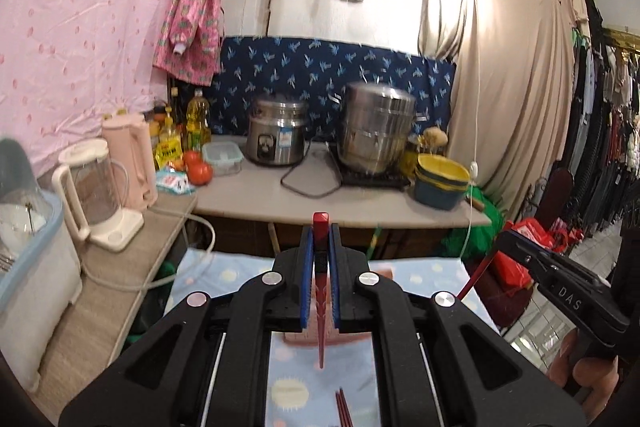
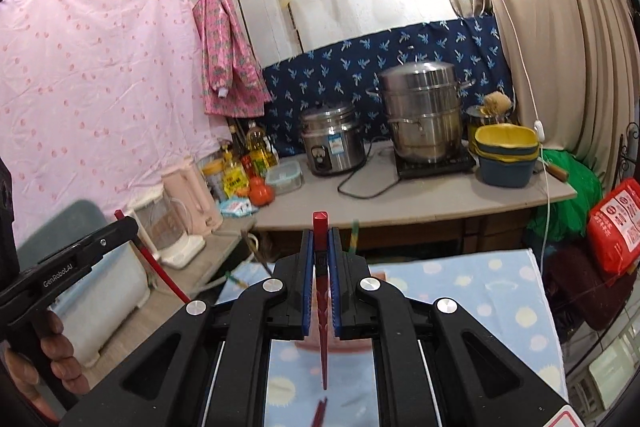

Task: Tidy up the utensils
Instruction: 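Lift both red chopsticks and carry them over the pink basket with both tools, then lower both red chopsticks into the pink basket and open both tools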

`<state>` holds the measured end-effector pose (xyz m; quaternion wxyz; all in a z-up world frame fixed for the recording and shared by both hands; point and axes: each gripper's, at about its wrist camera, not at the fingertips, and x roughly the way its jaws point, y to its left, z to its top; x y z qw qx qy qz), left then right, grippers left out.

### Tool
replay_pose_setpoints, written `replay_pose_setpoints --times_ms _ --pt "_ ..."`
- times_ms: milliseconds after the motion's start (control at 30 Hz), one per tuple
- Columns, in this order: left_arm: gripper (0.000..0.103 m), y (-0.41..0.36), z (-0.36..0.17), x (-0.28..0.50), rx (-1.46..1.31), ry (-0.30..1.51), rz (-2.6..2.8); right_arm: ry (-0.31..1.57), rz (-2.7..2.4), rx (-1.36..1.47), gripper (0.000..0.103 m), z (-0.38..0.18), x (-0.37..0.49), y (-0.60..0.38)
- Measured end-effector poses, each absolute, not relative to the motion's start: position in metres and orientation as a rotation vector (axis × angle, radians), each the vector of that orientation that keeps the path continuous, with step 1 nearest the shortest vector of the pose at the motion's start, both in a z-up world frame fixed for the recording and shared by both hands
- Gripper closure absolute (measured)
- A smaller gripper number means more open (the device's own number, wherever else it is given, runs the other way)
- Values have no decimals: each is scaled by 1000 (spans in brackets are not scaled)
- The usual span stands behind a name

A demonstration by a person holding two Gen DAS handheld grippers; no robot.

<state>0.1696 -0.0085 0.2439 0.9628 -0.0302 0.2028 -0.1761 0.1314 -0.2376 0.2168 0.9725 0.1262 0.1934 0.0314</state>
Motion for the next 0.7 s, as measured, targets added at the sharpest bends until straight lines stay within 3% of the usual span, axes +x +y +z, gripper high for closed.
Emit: replay_pose_setpoints --times_ms 333,700 --pt "96 -23 254 235 -98 340 -343 318 67 293 96 237 208 -233" --pt "96 -22 170 291 -158 460 -313 459 83 441 95 140 270 -241"
